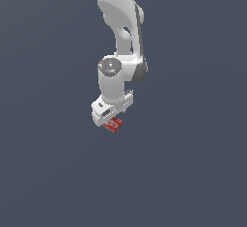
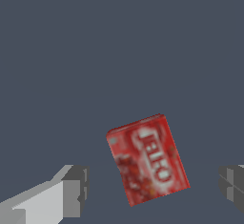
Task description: Pick up the object and move it to a goal position.
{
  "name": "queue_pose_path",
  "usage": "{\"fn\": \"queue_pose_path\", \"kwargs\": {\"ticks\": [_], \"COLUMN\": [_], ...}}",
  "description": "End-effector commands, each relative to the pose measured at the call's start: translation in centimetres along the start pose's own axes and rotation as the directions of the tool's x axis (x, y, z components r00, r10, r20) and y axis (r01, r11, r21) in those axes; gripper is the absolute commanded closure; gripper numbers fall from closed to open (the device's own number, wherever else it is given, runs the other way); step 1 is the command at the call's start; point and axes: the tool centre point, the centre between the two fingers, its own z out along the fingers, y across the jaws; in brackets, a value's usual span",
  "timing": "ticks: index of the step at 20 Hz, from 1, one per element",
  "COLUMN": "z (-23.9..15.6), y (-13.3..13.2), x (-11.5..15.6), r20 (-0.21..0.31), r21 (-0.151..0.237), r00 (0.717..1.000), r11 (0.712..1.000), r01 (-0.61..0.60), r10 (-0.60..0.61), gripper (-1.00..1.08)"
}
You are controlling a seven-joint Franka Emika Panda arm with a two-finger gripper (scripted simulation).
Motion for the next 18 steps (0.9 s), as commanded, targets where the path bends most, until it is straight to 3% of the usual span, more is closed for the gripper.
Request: {"fn": "queue_pose_path", "kwargs": {"ticks": [1, 9, 18], "z": [0.7, 2.4, 3.2], "y": [0.2, 0.7, 0.9], "x": [-0.4, -1.5, -2.1], "r20": [-0.001, -0.003, -0.005], "r21": [-0.002, -0.005, -0.006], "r00": [0.998, 0.973, 0.948], "r11": [0.998, 0.973, 0.948], "r01": [0.066, 0.232, 0.318], "r10": [-0.066, -0.232, -0.318], "gripper": [-0.92, -0.92, -0.92]}}
